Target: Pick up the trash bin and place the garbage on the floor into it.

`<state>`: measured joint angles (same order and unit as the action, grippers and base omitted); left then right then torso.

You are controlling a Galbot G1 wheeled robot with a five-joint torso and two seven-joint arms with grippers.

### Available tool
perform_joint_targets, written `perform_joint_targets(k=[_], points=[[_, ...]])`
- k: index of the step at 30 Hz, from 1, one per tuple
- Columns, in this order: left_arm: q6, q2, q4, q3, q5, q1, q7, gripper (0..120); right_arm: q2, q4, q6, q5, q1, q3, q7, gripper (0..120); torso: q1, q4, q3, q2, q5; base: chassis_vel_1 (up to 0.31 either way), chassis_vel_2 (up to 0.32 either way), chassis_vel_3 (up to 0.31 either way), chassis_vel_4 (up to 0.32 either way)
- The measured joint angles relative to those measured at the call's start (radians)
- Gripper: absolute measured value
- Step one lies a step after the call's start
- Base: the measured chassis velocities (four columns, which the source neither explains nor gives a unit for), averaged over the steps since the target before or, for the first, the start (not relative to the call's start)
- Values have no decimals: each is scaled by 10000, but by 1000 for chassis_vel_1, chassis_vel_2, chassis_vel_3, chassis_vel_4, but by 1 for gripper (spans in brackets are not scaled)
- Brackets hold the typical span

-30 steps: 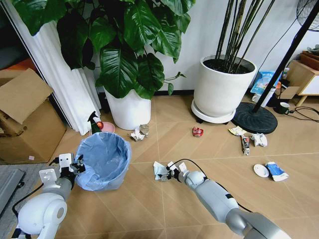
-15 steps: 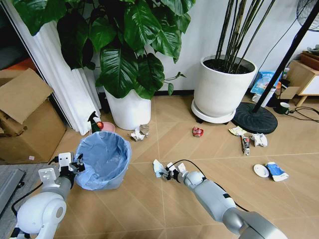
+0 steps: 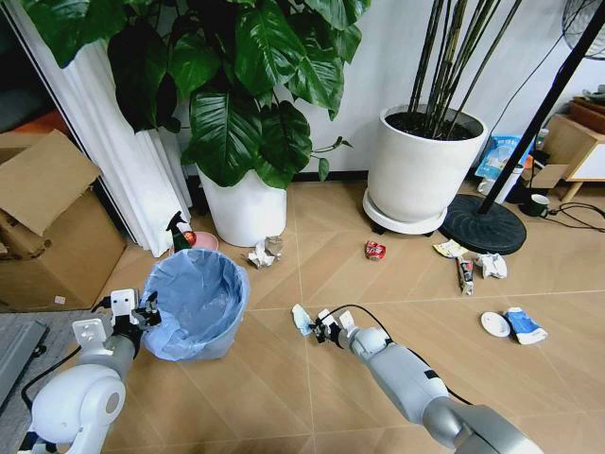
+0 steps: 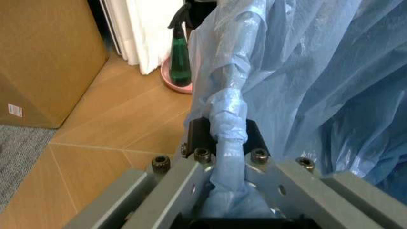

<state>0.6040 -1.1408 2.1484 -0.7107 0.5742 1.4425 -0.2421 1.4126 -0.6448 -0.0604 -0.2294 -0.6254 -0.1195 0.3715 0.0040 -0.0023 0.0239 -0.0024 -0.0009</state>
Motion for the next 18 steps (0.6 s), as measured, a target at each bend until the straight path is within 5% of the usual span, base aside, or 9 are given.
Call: perform_joint_targets(k=[8,18], points=[[22,83,9,-8,32,4,0,0,-172,-742,-120,-249,-205,290,-196,0,0,0,1,0,1,0,0,0,0],[140,230,-184,113,161,-98,0,0,-1358,-4229,-746,-1689,-904,666,-401,0,-1,-2,0,0,0,0,0,0,0]])
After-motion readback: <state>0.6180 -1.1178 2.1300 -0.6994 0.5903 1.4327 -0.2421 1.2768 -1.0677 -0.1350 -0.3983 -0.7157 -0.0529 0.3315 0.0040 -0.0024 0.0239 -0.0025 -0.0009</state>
